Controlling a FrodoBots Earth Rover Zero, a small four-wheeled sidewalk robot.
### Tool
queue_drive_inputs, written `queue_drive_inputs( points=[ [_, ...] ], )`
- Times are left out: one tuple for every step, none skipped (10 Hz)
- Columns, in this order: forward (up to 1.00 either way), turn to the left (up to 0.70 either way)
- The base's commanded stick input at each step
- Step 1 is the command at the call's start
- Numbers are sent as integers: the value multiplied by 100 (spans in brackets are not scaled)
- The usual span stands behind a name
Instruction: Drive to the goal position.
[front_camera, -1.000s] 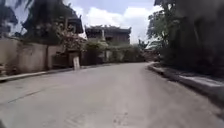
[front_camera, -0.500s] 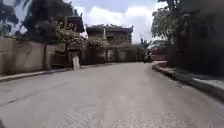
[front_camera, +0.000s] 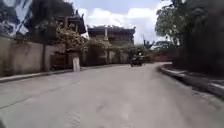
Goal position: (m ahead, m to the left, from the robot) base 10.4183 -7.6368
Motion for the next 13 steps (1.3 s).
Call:
queue_drive_inputs(
  points=[
    [9,0],
    [14,0],
    [89,0],
    [100,-28],
    [100,-40],
    [100,-40],
    [100,-40],
    [100,-40],
    [100,-40],
    [100,-40],
    [100,-40],
    [100,-36],
    [100,-26]
  ],
)
